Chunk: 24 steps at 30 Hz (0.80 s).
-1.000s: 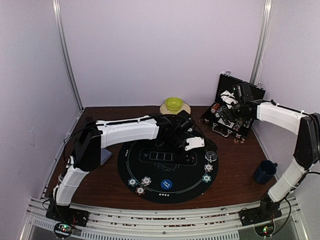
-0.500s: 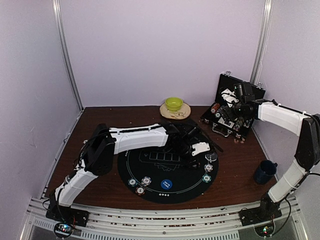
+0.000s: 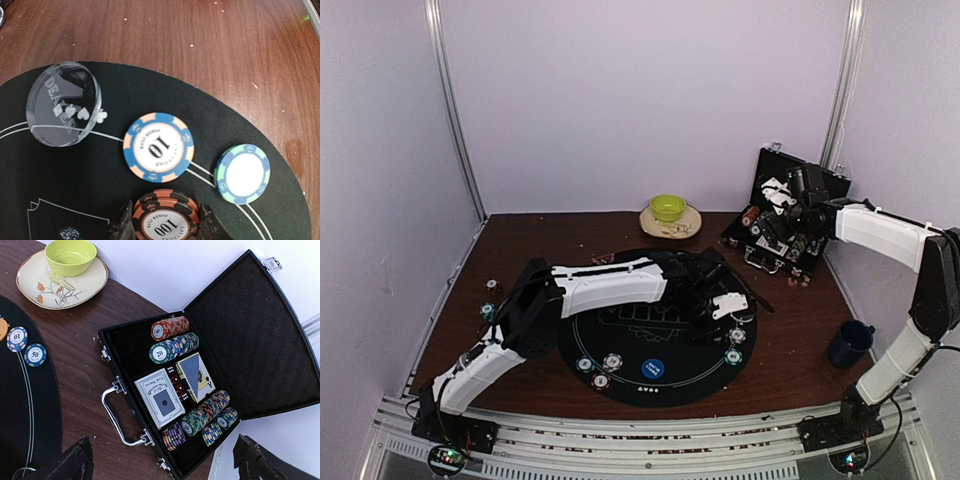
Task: Distribute texas hold em gaming equipment
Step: Place the pile of poker chips at the dealer area.
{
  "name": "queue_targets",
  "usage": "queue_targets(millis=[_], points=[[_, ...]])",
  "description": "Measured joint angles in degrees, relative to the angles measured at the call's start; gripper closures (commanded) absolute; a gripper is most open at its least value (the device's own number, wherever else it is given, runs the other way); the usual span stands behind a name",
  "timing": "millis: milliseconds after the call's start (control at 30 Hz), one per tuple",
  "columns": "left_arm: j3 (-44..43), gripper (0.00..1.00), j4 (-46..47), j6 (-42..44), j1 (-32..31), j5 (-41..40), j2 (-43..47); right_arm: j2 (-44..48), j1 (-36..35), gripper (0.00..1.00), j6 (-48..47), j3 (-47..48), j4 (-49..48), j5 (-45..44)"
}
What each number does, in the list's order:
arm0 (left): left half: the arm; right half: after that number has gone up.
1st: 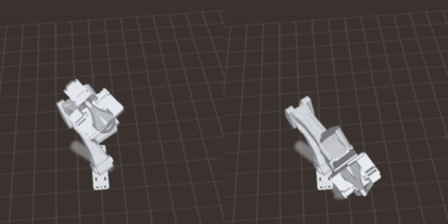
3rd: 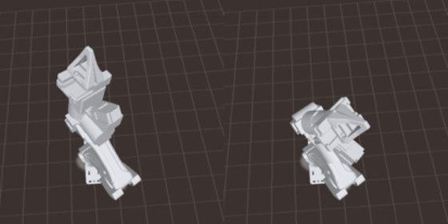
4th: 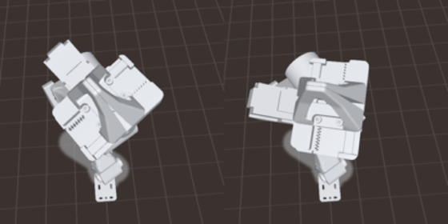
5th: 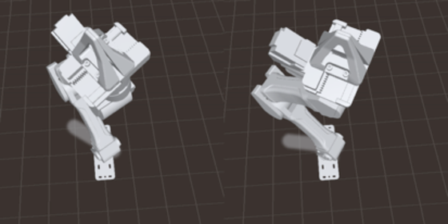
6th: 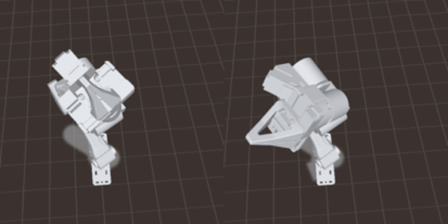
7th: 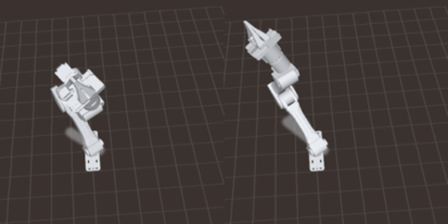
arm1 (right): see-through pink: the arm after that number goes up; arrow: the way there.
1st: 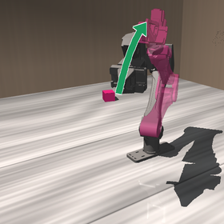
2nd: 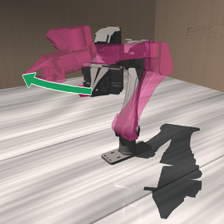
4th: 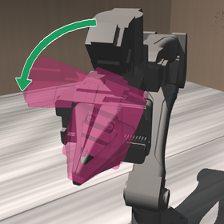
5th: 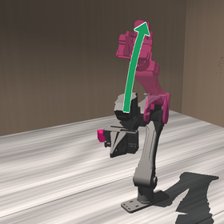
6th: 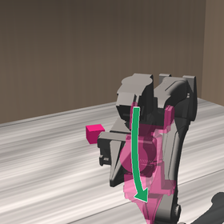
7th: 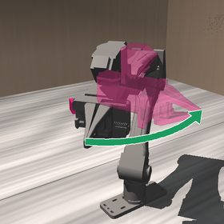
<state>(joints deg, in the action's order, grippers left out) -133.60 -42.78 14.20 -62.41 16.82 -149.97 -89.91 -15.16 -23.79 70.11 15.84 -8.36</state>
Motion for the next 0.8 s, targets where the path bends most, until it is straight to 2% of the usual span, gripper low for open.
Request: queue_targets(millis=[300,467,800], points=[[0.0,0.81,-0.4,0.0,-0.8,0.2,-0.2,0.0,-1.1,0.00,0.0,0.0,0.0,0.0],[0.0,0.69,-0.4,0.0,-0.8,0.1,-0.2,0.0,-1.3,0.00,-0.1,-0.2,-0.2,-0.1],[0.0,0.59,-0.5,0.0,-0.8,0.1,-0.2,0.0,-1.3,0.00,-0.1,-0.3,-0.2,-0.5]])
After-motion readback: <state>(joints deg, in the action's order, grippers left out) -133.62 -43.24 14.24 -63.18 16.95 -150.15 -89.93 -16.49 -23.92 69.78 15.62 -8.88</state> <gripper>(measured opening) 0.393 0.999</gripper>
